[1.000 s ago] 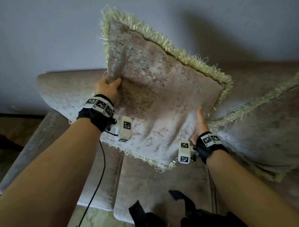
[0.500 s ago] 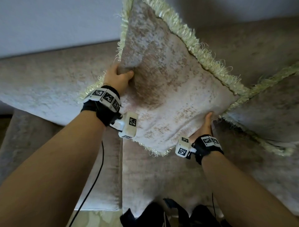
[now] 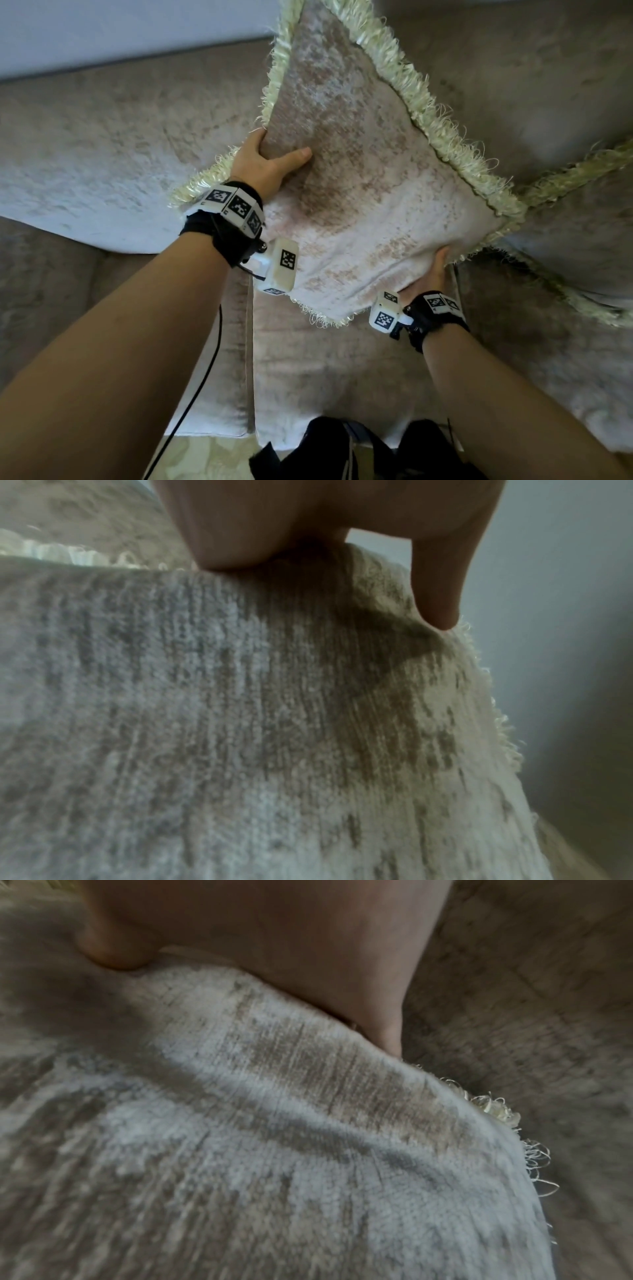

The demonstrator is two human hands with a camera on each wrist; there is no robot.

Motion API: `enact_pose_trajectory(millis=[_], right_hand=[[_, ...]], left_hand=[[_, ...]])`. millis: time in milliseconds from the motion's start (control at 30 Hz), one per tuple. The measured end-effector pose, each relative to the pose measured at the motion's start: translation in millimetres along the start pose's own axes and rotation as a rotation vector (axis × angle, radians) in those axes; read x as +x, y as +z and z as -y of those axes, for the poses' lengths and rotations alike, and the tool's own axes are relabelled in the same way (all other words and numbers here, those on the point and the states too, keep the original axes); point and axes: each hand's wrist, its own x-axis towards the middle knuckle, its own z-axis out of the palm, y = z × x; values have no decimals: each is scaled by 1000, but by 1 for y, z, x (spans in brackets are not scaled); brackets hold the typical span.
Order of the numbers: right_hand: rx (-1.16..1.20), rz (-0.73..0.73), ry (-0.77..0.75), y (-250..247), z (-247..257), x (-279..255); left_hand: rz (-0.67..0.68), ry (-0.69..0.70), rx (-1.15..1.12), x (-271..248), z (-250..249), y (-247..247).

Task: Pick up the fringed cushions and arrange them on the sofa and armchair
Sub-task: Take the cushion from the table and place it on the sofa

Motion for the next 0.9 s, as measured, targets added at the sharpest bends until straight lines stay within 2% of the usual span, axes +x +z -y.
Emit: enact_pose_trajectory(millis=[267,400,600,700,900], right_hand=[[96,-43,4,3,-6,19],[103,4,-15,3,-9,24],[-35,5,-151,13,11,15],[-177,24,-165,13,22,11],[-311,28,-168,23,30,-45]], left_hand=[[29,-9,38,16,22,13],[-1,26,154,25,36,19],[-21,36,353,26,65,27],[-26,28,374,29,74,26],[-57,-52,379,-7,37,16]])
